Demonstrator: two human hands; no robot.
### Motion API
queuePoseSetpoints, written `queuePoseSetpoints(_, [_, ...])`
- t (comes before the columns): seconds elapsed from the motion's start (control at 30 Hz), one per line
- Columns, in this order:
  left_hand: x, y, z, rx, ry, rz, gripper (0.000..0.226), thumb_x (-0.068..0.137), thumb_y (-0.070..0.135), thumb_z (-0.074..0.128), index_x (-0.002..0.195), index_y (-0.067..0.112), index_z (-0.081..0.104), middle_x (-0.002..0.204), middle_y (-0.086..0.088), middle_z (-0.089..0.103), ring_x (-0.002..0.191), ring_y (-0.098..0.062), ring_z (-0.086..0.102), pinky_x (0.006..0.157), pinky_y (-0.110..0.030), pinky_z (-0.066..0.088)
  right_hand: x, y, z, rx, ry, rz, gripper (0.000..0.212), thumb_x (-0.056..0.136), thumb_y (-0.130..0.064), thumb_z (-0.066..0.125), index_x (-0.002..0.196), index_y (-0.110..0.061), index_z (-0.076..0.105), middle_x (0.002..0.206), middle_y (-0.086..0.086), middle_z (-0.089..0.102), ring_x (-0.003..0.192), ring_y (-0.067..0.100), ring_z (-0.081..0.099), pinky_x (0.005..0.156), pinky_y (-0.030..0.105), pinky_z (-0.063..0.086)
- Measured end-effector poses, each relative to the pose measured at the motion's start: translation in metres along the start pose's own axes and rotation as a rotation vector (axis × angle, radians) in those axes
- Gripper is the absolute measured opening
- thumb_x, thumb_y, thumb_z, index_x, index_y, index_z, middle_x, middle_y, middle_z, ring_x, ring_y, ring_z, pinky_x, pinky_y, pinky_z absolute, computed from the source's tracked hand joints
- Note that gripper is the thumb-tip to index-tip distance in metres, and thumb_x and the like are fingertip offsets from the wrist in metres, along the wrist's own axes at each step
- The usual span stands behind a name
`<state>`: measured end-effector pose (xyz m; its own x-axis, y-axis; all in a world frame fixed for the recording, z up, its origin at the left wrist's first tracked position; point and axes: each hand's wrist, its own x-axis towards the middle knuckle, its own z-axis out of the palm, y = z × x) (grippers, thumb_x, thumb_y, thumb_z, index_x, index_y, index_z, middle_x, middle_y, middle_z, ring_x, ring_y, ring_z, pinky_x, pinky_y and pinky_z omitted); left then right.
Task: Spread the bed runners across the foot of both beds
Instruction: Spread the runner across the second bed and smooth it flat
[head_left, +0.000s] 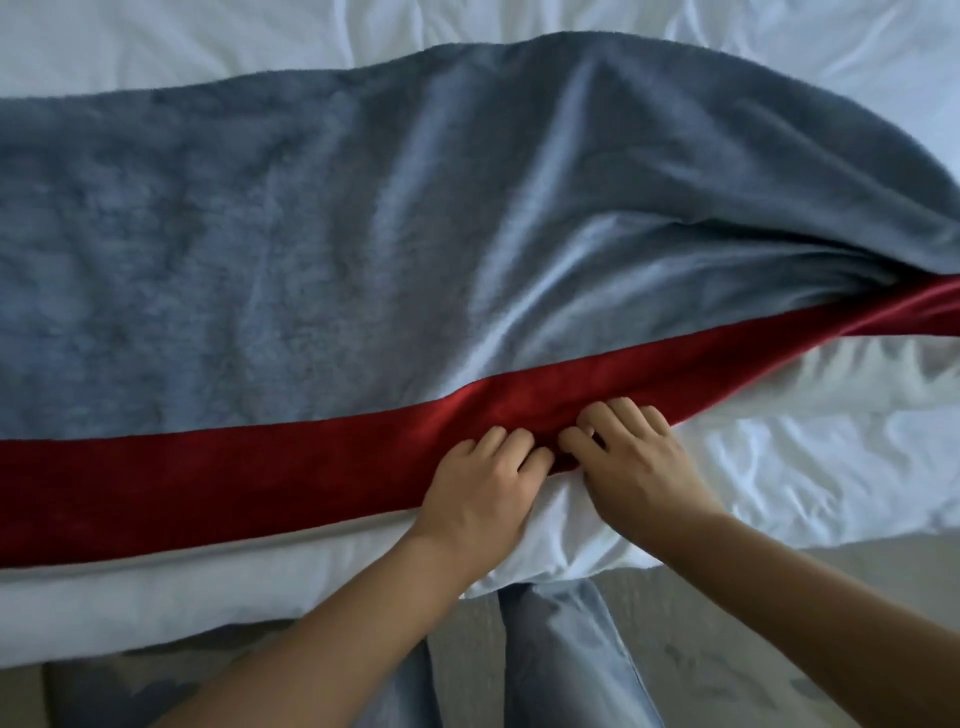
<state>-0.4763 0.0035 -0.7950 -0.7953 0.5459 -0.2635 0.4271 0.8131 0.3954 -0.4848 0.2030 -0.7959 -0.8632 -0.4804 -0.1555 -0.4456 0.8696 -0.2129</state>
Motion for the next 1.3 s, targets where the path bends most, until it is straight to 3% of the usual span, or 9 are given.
queuePoseSetpoints(0.2, [0.028,0.014,-0.006,-0.086,-0.107,-0.039,0.022,0.068,0.023,0.068,0.089,0.025,0.065,0.082,0.012,0.061,0.077,-0.014,0.057,0.057,-0.026,0.044,-0.018,0.044,-0.009,0.005,0.015,0.115,0.015,0.085,-0.011,0.065,0.098,-0.019,0.067,0.097,0.001,0.061,0.091,0.028,0.059,0.079,0.041,0.046])
queuePoseSetpoints(0.4, [0.025,0.024,0.001,-0.061,-0.197,0.103,0.013,0.066,0.029,0.052,0.076,0.025,0.058,0.072,0.011,0.053,0.069,-0.014,0.052,0.053,-0.027,0.041,-0.049,0.03,0.013,0.106,-0.131,0.134,0.026,0.066,-0.013,0.056,0.09,-0.02,0.064,0.078,-0.003,0.056,0.07,0.024,0.056,0.066,0.036,0.046])
queuePoseSetpoints(0.53, [0.026,0.033,0.009,-0.042,-0.22,0.107,0.022,0.068,0.033,0.056,0.088,0.027,0.063,0.079,0.011,0.057,0.071,-0.014,0.057,0.055,-0.029,0.048,-0.052,0.022,0.01,0.162,-0.127,0.2,0.018,0.068,-0.017,0.066,0.084,-0.022,0.06,0.076,-0.003,0.053,0.066,0.023,0.052,0.064,0.035,0.042])
queuePoseSetpoints(0.77, [0.05,0.054,0.026,-0.119,-0.076,0.12,0.011,0.081,0.026,0.061,0.09,0.024,0.066,0.08,0.008,0.059,0.066,-0.014,0.059,0.054,-0.029,0.05,-0.066,0.042,0.012,0.143,0.016,0.185,0.018,0.078,-0.013,0.06,0.093,-0.02,0.066,0.092,0.002,0.059,0.084,0.027,0.057,0.078,0.04,0.045])
queuePoseSetpoints(0.83, [0.046,0.058,0.033,-0.156,-0.087,0.072,0.019,0.075,0.021,0.071,0.093,0.026,0.067,0.081,0.009,0.059,0.068,-0.013,0.06,0.058,-0.027,0.05,-0.069,0.045,0.014,0.15,0.019,0.169,0.021,0.082,-0.012,0.059,0.099,-0.02,0.067,0.099,0.002,0.061,0.089,0.027,0.059,0.082,0.04,0.046])
queuePoseSetpoints(0.93, [0.033,0.066,0.039,-0.267,-0.13,-0.091,0.036,0.069,0.016,0.078,0.099,0.03,0.064,0.088,0.012,0.059,0.076,-0.012,0.06,0.068,-0.027,0.051,-0.076,0.045,0.023,0.198,0.041,0.184,0.028,0.086,-0.012,0.055,0.111,-0.018,0.068,0.126,0.009,0.061,0.108,0.029,0.059,0.096,0.04,0.046])
queuePoseSetpoints(1.03, [0.034,0.074,0.039,-0.31,-0.113,-0.17,0.029,0.077,0.021,0.063,0.103,0.033,0.06,0.093,0.013,0.058,0.083,-0.013,0.058,0.075,-0.031,0.051,-0.078,0.044,0.038,0.239,0.096,0.238,0.03,0.092,-0.009,0.051,0.114,-0.01,0.071,0.142,0.017,0.055,0.119,0.034,0.056,0.105,0.041,0.044])
queuePoseSetpoints(1.13, [0.038,0.077,0.038,-0.322,-0.108,-0.225,0.028,0.08,0.03,0.042,0.101,0.034,0.06,0.095,0.011,0.058,0.086,-0.015,0.057,0.078,-0.033,0.046,-0.078,0.037,0.055,0.254,0.108,0.277,0.027,0.089,-0.006,0.062,0.114,-0.002,0.071,0.145,0.02,0.052,0.119,0.04,0.056,0.105,0.047,0.045])
queuePoseSetpoints(1.3, [0.036,0.065,0.036,-0.41,-0.126,-0.175,0.031,0.081,0.034,0.033,0.102,0.031,0.057,0.1,0.006,0.057,0.095,-0.021,0.058,0.085,-0.04,0.048,-0.075,0.04,0.062,0.238,0.117,0.266,0.042,0.08,-0.013,0.051,0.116,-0.003,0.071,0.143,0.016,0.054,0.115,0.037,0.055,0.103,0.043,0.042])
